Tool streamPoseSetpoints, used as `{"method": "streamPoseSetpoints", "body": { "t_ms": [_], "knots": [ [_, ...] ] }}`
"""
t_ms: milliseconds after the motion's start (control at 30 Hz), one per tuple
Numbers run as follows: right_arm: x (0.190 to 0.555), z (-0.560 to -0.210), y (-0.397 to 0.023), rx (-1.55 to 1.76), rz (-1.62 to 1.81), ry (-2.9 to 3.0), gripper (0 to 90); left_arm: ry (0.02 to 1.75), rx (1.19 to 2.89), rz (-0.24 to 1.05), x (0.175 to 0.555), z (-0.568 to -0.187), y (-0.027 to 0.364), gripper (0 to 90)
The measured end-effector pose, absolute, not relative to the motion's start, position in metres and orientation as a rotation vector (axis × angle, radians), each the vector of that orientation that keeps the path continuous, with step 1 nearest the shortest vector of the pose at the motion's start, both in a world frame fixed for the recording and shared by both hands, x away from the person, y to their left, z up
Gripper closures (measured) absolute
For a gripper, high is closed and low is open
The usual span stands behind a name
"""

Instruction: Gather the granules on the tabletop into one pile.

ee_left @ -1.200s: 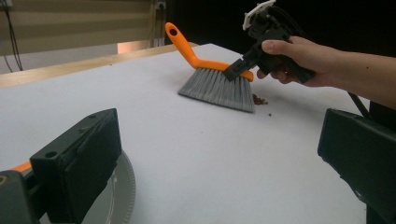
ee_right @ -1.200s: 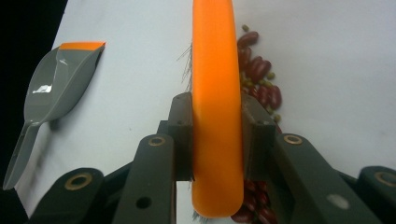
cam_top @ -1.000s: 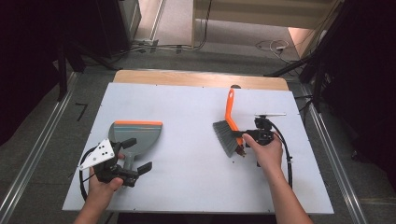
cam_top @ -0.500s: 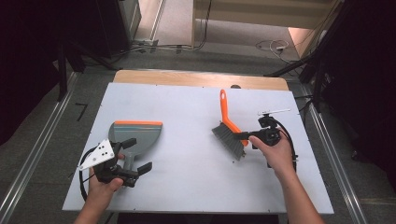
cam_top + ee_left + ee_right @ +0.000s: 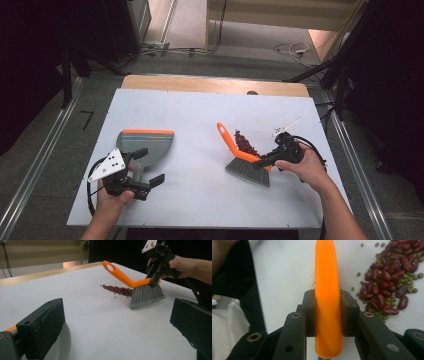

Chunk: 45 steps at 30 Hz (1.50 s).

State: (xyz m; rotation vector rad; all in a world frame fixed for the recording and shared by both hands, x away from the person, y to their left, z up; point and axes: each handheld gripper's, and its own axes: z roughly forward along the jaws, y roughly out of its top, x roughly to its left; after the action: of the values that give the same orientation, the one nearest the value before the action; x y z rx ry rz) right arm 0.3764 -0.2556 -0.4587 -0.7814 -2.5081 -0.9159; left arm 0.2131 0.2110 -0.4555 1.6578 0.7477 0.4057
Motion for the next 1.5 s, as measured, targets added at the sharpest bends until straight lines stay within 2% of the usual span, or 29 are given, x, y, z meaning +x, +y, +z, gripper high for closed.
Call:
{"method": "streamPoseSetpoints", "body": {
  "t_ms": [267,767,1067,1300,1500],
  "knots": [
    [0.393,-0.461,-0.259,-0.743,-1.006,-2.563,68.1,0.749,1.654,0.404,0.213,-0.456,0.212,0.0],
    [0.417,-0.46,-0.264,-0.911,-1.064,-2.559,68.0,0.747,1.658,0.405,0.214,-0.457,0.212,0.0],
    [0.41,-0.446,-0.27,-1.016,-1.13,-2.479,68.1,0.749,1.653,0.404,0.213,-0.456,0.212,0.0],
    [0.39,-0.419,-0.284,-1.089,-1.304,-2.447,68.1,0.746,1.66,0.408,0.214,-0.457,0.212,0.0],
    [0.371,-0.413,-0.297,-1.184,-1.432,-2.434,68.1,0.749,1.659,0.408,0.214,-0.456,0.211,0.0]
  ]
}}
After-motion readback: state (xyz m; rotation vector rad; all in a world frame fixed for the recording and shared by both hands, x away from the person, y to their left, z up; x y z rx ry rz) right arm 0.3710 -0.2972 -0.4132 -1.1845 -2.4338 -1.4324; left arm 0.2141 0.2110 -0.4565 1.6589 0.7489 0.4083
